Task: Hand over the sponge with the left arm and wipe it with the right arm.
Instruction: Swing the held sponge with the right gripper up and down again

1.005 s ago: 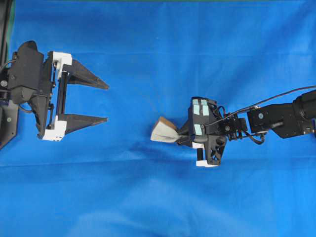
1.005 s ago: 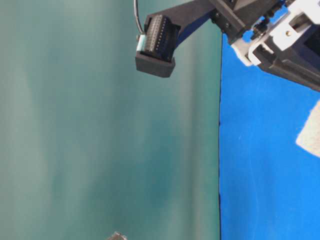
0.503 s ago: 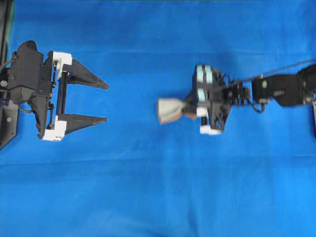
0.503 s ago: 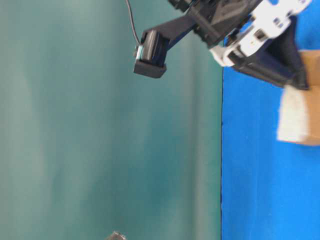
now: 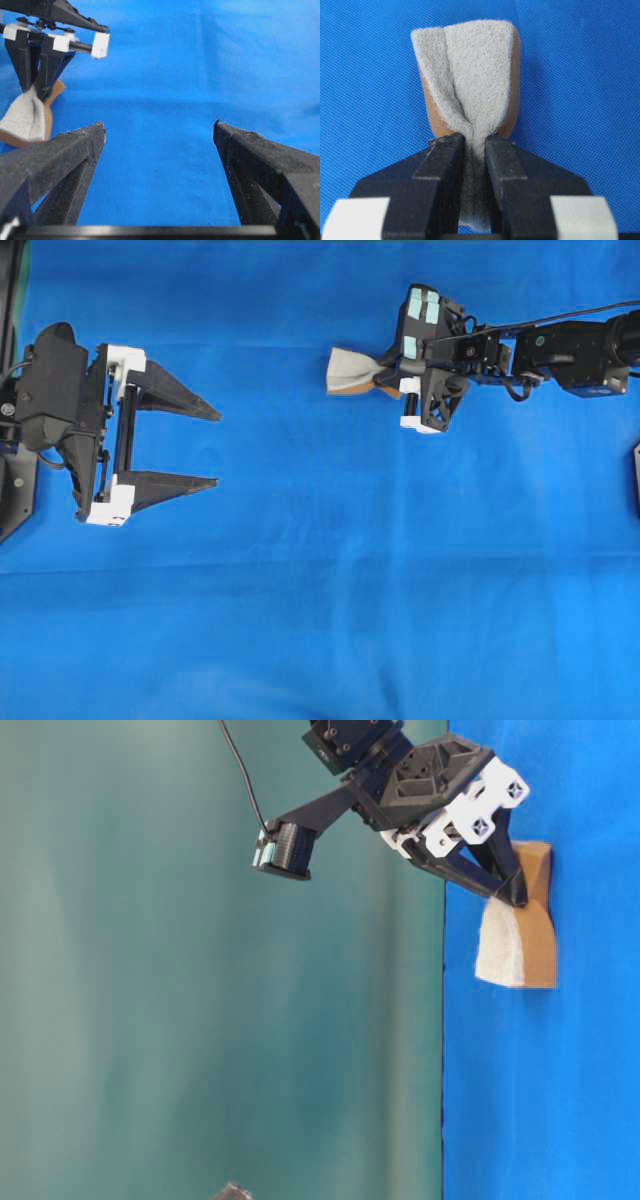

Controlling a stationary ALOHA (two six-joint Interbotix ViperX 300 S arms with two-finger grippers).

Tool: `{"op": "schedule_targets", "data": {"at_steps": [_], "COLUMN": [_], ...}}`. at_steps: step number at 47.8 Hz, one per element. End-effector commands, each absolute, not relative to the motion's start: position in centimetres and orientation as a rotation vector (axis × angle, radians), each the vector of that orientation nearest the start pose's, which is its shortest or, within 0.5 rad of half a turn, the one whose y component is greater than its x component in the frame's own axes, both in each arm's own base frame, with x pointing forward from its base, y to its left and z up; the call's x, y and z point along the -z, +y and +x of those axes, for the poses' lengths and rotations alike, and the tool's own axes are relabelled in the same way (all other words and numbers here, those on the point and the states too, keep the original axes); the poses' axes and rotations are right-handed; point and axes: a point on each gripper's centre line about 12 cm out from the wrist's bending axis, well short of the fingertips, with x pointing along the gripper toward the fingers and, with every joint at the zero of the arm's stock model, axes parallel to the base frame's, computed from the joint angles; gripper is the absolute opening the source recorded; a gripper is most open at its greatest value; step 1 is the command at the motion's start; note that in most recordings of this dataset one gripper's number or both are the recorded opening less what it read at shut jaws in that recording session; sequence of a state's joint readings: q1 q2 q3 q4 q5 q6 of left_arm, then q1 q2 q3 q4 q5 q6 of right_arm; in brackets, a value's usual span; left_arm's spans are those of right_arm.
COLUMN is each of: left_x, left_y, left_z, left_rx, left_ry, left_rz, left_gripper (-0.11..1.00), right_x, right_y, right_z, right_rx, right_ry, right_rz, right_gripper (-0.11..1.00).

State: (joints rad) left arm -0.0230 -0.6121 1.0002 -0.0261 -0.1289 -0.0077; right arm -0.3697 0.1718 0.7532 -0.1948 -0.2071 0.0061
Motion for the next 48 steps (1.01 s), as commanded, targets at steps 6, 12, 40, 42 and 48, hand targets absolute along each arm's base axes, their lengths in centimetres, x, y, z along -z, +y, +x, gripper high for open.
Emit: {"op": "schedule_targets", "data": {"at_steps": [6, 12, 40, 42, 48], "left_x": [-26.9, -26.8, -26.9, -26.9, -26.9], "left_y": [-0.7, -0.7, -0.6, -0.7, -0.7], "left_z": [26.9, 26.9, 26.9, 26.9, 26.9], "left_rx": [0.019, 0.019, 0.017, 0.019, 0.019], "left_ry": [0.235, 0.237, 0.232, 0.230, 0.230], "left_rz": [-0.028, -0.028, -0.030, -0.030, -0.030], "left_gripper": [0.90, 0.90, 0.90, 0.90, 0.90], "right_x": [-10.0, -9.5, -10.4, -10.4, -10.2], "right_y": [-10.1, -5.6, 7.5, 7.2, 5.6], "right_z": [36.5, 36.9, 37.7, 37.7, 37.8], "right_rx": [0.183, 0.101, -0.149, -0.145, -0.110], "right_ry": [0.718, 0.727, 0.753, 0.754, 0.765], "right_rz": [-0.028, 0.000, 0.047, 0.045, 0.045], "right_gripper": [0.19, 0.19, 0.19, 0.19, 0.19]}}
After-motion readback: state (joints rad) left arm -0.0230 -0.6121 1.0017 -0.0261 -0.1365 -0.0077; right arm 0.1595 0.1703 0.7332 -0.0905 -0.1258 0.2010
